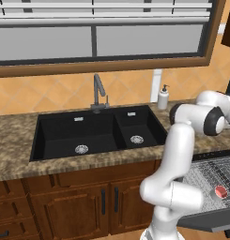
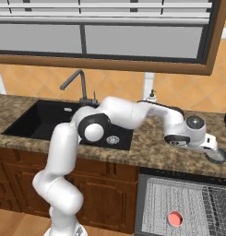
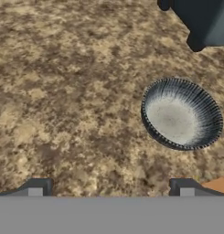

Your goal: Pick up the cup and bowl from the counter, place them in the dishwasher, and close the dishwasher door.

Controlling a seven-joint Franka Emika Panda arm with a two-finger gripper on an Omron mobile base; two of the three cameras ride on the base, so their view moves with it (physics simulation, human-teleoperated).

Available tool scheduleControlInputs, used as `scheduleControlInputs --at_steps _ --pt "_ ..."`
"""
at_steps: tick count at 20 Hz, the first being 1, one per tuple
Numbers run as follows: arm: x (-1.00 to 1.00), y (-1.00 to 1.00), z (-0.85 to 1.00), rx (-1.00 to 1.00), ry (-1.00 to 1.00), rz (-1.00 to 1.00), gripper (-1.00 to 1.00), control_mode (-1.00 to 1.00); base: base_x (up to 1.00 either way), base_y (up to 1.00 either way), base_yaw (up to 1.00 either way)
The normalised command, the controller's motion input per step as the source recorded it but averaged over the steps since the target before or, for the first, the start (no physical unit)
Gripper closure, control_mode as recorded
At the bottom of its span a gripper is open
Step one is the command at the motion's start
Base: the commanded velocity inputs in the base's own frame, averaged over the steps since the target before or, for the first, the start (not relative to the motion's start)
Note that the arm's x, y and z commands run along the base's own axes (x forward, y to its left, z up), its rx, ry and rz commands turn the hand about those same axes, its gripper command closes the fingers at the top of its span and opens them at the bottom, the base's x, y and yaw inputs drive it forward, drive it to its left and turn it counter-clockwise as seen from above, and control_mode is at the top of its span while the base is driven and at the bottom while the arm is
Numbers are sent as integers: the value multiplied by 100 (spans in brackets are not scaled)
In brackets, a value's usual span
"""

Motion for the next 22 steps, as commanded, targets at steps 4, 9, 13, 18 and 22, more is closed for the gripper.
scheduleControlInputs --at_steps 4,9,13,18,22 --pt "29 -41 0 0 0 0 -100 -100 0 0 0" --pt "13 -34 0 0 1 0 -100 -100 0 0 0" --pt "22 -24 -11 0 7 0 -100 -100 0 0 0" --pt "29 0 -31 1 15 0 -100 -100 0 0 0" --pt "34 0 -25 0 14 0 -100 -100 0 0 0"
